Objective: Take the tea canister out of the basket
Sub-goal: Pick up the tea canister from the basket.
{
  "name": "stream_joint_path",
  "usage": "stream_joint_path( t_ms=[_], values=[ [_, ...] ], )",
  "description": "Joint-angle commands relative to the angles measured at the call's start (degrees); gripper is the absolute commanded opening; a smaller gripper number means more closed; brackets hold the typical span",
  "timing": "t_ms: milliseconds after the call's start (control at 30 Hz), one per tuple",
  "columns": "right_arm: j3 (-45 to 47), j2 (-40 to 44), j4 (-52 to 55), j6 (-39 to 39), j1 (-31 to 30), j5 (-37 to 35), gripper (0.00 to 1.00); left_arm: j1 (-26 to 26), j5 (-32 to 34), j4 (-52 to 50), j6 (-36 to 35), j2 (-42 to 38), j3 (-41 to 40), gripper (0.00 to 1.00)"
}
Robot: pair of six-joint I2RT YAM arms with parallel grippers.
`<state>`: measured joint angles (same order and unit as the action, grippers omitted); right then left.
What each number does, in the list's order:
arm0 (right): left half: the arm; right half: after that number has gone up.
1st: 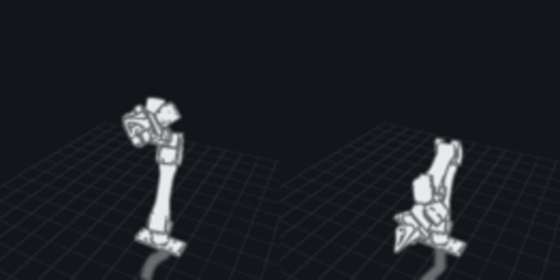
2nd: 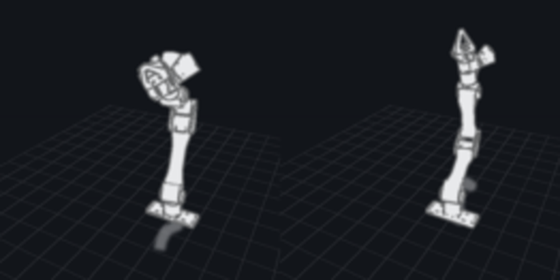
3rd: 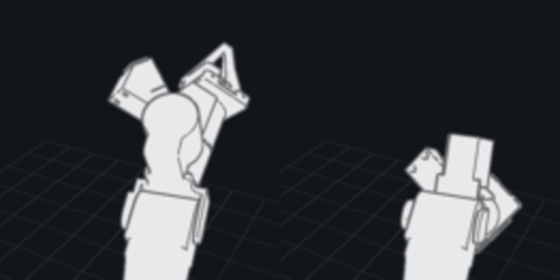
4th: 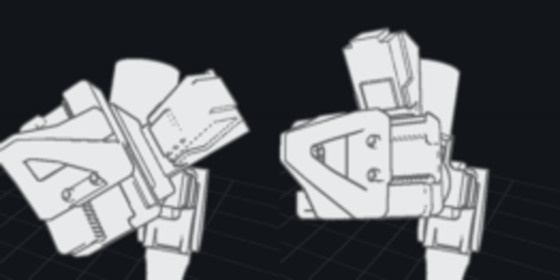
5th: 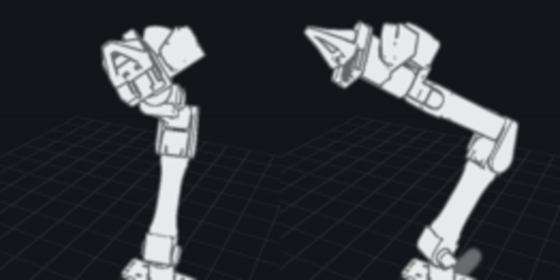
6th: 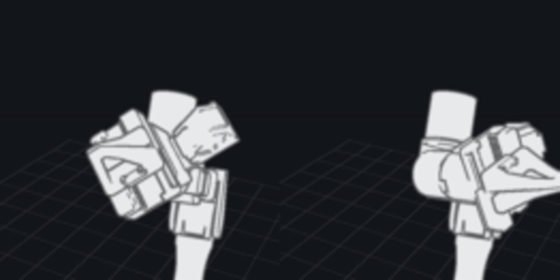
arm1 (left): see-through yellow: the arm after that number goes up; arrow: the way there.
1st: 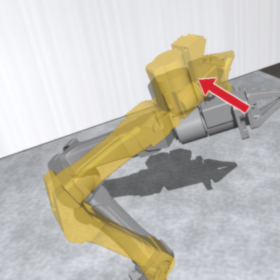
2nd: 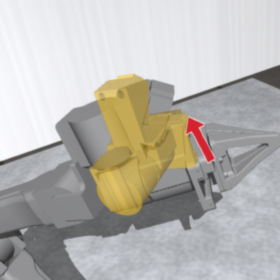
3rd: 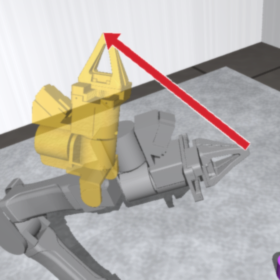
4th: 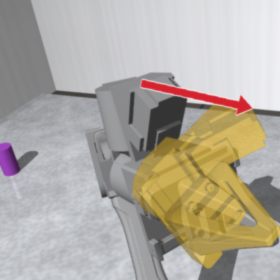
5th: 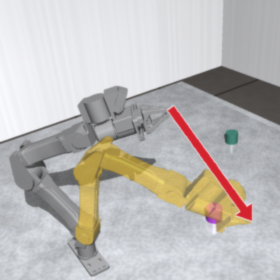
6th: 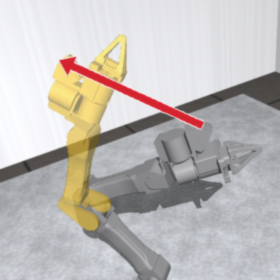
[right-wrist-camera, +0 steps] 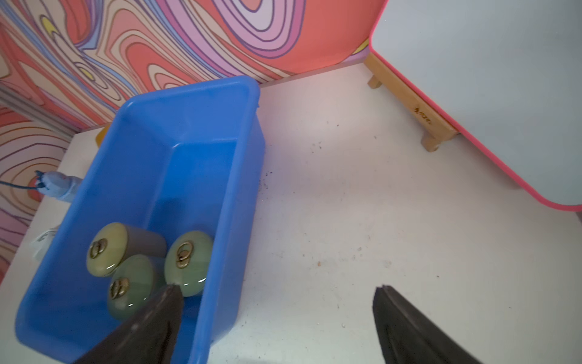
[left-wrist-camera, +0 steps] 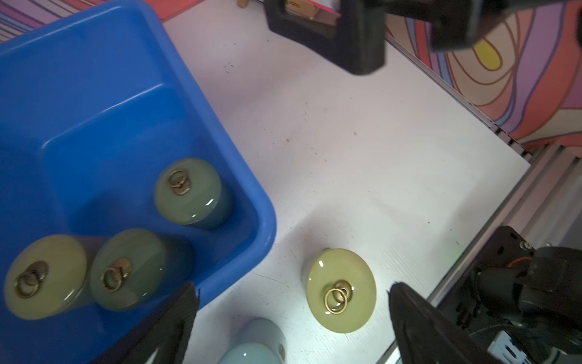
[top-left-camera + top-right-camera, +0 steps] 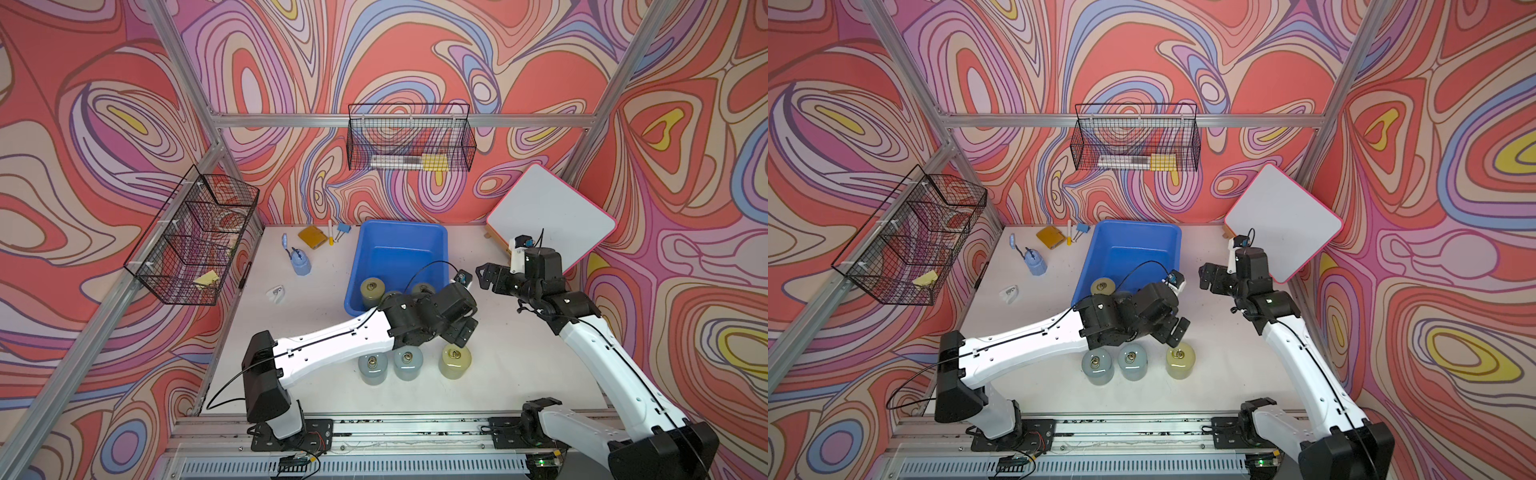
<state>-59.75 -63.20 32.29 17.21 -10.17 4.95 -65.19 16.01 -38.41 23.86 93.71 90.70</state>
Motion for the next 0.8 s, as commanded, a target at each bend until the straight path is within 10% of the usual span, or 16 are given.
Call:
stream_joint_path(
  t_ms=[0,267,767],
  values=[
    [-2.65,-1.64,2.4,-0.96,0.25,9.18,0.96,3.65,2.64,-3.0,-0.65,-4.75,-2.65,0.99],
    [-6.8,-5.87,4.32,-0.56,-1.98,13.42,0.94,18.37,2.44,-2.93,-0.66,-12.83,-10.6,0.99],
    [-27.21,-27.98,18.71,-4.73,-20.77,-2.19,0.93,38.87,-5.3,1.05,-1.8,-9.85,-18.91,0.81]
  ],
)
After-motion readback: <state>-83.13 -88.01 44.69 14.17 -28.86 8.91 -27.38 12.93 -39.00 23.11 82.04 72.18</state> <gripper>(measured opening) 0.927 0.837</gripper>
